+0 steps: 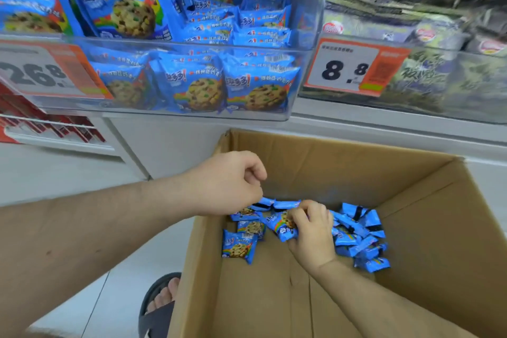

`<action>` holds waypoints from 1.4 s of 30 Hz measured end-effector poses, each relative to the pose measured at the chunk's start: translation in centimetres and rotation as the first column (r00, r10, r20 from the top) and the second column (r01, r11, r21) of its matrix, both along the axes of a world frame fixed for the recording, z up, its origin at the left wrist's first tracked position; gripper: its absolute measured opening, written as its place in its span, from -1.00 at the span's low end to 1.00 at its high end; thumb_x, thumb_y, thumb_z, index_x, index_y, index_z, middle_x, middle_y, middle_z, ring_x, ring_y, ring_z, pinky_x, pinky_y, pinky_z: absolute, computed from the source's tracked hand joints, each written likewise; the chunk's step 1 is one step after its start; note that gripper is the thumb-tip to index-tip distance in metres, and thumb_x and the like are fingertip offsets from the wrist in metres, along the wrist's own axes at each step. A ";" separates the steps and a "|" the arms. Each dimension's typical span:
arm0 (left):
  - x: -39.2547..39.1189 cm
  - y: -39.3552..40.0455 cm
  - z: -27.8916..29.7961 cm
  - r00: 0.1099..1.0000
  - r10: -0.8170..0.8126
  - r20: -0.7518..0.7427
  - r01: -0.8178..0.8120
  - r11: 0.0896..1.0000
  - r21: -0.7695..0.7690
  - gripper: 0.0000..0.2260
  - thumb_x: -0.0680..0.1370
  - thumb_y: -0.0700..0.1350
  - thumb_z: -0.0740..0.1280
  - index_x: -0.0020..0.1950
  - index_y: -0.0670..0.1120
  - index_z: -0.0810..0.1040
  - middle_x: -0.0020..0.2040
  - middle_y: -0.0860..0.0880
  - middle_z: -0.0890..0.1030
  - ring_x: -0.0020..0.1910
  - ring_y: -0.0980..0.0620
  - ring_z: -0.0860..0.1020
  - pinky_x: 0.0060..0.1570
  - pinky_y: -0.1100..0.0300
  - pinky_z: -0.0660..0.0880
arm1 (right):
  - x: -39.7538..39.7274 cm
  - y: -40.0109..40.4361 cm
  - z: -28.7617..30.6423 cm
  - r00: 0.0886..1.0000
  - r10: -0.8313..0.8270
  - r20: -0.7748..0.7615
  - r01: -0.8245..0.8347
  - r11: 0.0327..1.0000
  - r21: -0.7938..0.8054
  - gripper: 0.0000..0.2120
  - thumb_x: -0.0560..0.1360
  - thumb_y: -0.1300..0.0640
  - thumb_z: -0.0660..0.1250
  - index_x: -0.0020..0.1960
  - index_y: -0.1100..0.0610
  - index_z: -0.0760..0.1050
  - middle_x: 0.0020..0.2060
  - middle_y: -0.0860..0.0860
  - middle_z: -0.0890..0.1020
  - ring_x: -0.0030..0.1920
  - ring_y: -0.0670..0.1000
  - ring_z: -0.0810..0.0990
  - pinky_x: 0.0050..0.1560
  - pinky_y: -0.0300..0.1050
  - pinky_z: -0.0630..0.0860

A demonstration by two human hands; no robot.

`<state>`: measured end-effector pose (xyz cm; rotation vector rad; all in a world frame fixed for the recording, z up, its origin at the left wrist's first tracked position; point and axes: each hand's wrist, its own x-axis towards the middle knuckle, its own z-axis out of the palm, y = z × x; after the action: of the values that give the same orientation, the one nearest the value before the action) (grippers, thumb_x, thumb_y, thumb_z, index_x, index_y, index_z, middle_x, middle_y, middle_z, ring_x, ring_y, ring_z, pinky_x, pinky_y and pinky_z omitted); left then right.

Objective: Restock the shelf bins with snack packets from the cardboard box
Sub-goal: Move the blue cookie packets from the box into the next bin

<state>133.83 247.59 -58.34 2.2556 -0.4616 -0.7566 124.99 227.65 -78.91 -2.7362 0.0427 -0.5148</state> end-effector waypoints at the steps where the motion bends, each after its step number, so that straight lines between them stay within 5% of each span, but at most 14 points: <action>1: -0.2 -0.1 -0.1 0.996 0.039 -0.083 -0.040 0.999 -0.003 -0.85 0.46 -0.13 0.35 -0.01 0.07 0.51 -0.09 0.12 0.64 -0.17 0.14 0.59 -0.07 0.22 0.58 | -0.3 -0.4 1.8 0.996 0.012 0.083 -0.013 1.000 0.011 -0.50 0.04 0.28 0.45 -0.11 0.01 0.37 -0.09 0.00 0.41 -0.15 0.07 0.36 -0.15 -0.13 0.12; 4: -1.2 -0.7 0.2 0.943 0.070 -0.324 -0.068 0.998 0.017 -0.79 0.47 0.03 0.37 0.06 0.12 0.44 0.10 -0.04 0.59 0.10 -0.06 0.59 0.12 -0.02 0.58 | -0.5 -0.9 6.3 0.954 0.045 0.296 -0.058 0.998 0.035 -0.47 0.06 0.33 0.51 -0.09 0.04 0.35 -0.11 0.06 0.47 -0.18 0.06 0.39 -0.15 -0.12 0.22; 7: -2.4 -2.0 1.2 0.897 0.035 -0.440 -0.048 0.999 -0.017 -0.79 0.52 0.04 0.36 0.11 0.07 0.45 0.15 -0.03 0.56 0.12 0.00 0.57 0.12 -0.05 0.58 | -0.8 0.1 10.0 0.887 0.142 0.439 -0.199 0.976 0.088 -0.68 0.26 0.23 0.41 -0.07 0.08 0.36 -0.03 0.01 0.41 -0.13 0.03 0.40 -0.25 -0.03 0.45; 12: -3.5 -3.1 1.2 0.887 0.033 -0.460 -0.083 0.993 -0.089 -0.78 0.45 -0.24 0.45 0.06 -0.11 0.54 0.01 -0.18 0.68 -0.03 -0.09 0.68 -0.03 -0.03 0.63 | -1.0 1.9 11.3 0.835 0.229 0.500 -0.311 0.947 0.086 -0.71 0.35 0.19 0.39 0.00 0.11 0.36 0.04 0.02 0.39 -0.05 0.02 0.45 -0.12 -0.06 0.52; 15: -2.5 -2.5 1.0 0.979 0.060 -0.196 -0.055 0.998 0.031 -0.70 0.32 -0.21 0.53 -0.04 0.01 0.53 -0.08 -0.06 0.68 -0.12 -0.05 0.67 -0.09 -0.04 0.64 | -1.1 0.3 7.7 0.940 0.168 0.299 -0.210 0.971 0.116 -0.56 0.31 0.31 0.15 0.19 0.14 0.35 0.16 0.07 0.37 0.09 0.12 0.48 0.09 0.01 0.53; 17: -1.5 -2.0 1.4 0.999 0.006 -0.038 -0.001 0.991 0.130 -0.71 0.29 -0.14 0.53 -0.09 0.08 0.53 -0.10 0.06 0.66 -0.13 0.03 0.64 -0.11 0.02 0.63 | -1.3 -1.7 4.9 0.997 0.063 -0.050 -0.055 0.988 0.142 -0.44 0.29 0.36 0.12 0.28 0.14 0.36 0.20 0.07 0.41 0.14 0.16 0.50 0.14 0.03 0.51; 19: -0.5 -1.6 1.7 0.999 -0.018 0.050 0.009 0.986 0.168 -0.75 0.32 -0.12 0.50 -0.11 0.11 0.52 -0.12 0.11 0.64 -0.15 0.08 0.61 -0.16 0.11 0.60 | -1.1 -3.2 2.4 0.908 -0.062 -0.415 0.132 0.981 0.142 -0.45 0.35 0.38 0.20 0.32 0.11 0.39 0.20 0.06 0.48 0.17 0.13 0.51 0.09 -0.12 0.43; 22: 0.7 -1.2 1.2 0.996 0.003 0.085 -0.014 0.991 0.134 -0.77 0.34 -0.12 0.47 -0.12 0.14 0.52 -0.15 0.11 0.63 -0.26 0.11 0.58 -0.32 0.15 0.56 | 0.6 -3.3 -0.5 0.728 -0.187 -0.660 0.488 0.817 0.308 -0.57 0.41 0.30 0.27 0.27 0.08 0.44 -0.10 0.02 0.59 -0.07 0.09 0.55 -0.15 -0.16 0.39; 24: 1.0 -1.0 0.7 0.999 0.009 0.037 -0.013 0.995 0.097 -0.77 0.36 -0.14 0.46 -0.10 0.14 0.54 -0.16 0.11 0.63 -0.30 0.12 0.57 -0.42 0.18 0.50 | 2.6 -2.4 -2.1 0.647 -0.227 -0.728 0.695 0.568 0.441 -0.58 0.44 0.20 0.38 0.28 0.11 0.41 -0.20 0.06 0.61 -0.23 0.11 0.56 -0.19 -0.06 0.50; 26: 1.2 -0.8 0.2 1.000 0.003 0.020 -0.005 0.997 0.075 -0.78 0.38 -0.16 0.46 -0.10 0.12 0.56 -0.19 0.12 0.63 -0.31 0.14 0.58 -0.41 0.15 0.55 | 4.6 -1.6 -4.0 0.619 -0.176 -0.765 0.778 0.267 0.568 -0.45 0.45 0.11 0.45 0.37 0.16 0.32 -0.03 0.21 0.62 -0.35 0.14 0.58 -0.23 0.03 0.59; 28: 1.3 -0.8 -0.2 1.000 0.009 0.022 -0.010 0.999 0.053 -0.79 0.39 -0.21 0.43 -0.10 0.09 0.57 -0.25 0.13 0.62 -0.38 0.16 0.54 -0.38 0.16 0.55 | 6.2 -1.0 -5.3 0.593 -0.148 -0.791 0.805 0.100 0.585 -0.41 0.48 0.01 0.44 0.40 0.14 0.29 0.04 0.23 0.60 -0.37 0.13 0.62 -0.25 0.07 0.65; 34: 1.9 -0.7 -0.4 1.000 0.003 -0.006 -0.003 1.000 0.022 -0.76 0.40 -0.24 0.43 -0.06 0.08 0.58 -0.26 0.13 0.62 -0.42 0.19 0.54 -0.38 0.12 0.57 | 6.1 -0.7 -5.4 0.589 -0.146 -0.795 0.808 0.107 0.579 -0.93 0.59 0.24 0.26 0.06 0.15 0.42 -0.24 0.16 0.55 -0.40 0.09 0.55 -0.17 0.07 0.61; 37: 1.9 -0.5 -0.1 0.999 0.019 -0.041 -0.019 1.000 -0.003 -0.74 0.39 -0.25 0.45 -0.06 0.09 0.57 -0.21 0.12 0.65 -0.31 0.06 0.62 -0.32 -0.03 0.59 | 3.7 -1.4 -3.5 0.715 -0.136 -0.686 0.699 0.117 0.705 -0.79 0.52 0.44 0.24 -0.12 0.15 0.40 -0.25 0.12 0.50 -0.33 0.09 0.53 -0.27 -0.09 0.56; 42: 1.0 0.2 1.4 0.995 0.013 -0.094 -0.017 0.999 -0.043 -0.72 0.39 -0.27 0.46 -0.03 0.06 0.58 -0.15 0.07 0.67 -0.28 0.08 0.62 -0.26 0.11 0.56 | 0.0 -3.4 2.6 0.804 -0.101 -0.586 0.594 0.105 0.798 -0.70 0.51 0.54 0.11 -0.15 0.18 0.40 -0.18 0.14 0.52 -0.18 0.10 0.56 -0.17 -0.16 0.63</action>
<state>134.85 247.77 -56.96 2.1703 -0.4127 -0.8330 124.97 224.25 -76.35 -1.3781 0.8833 0.0605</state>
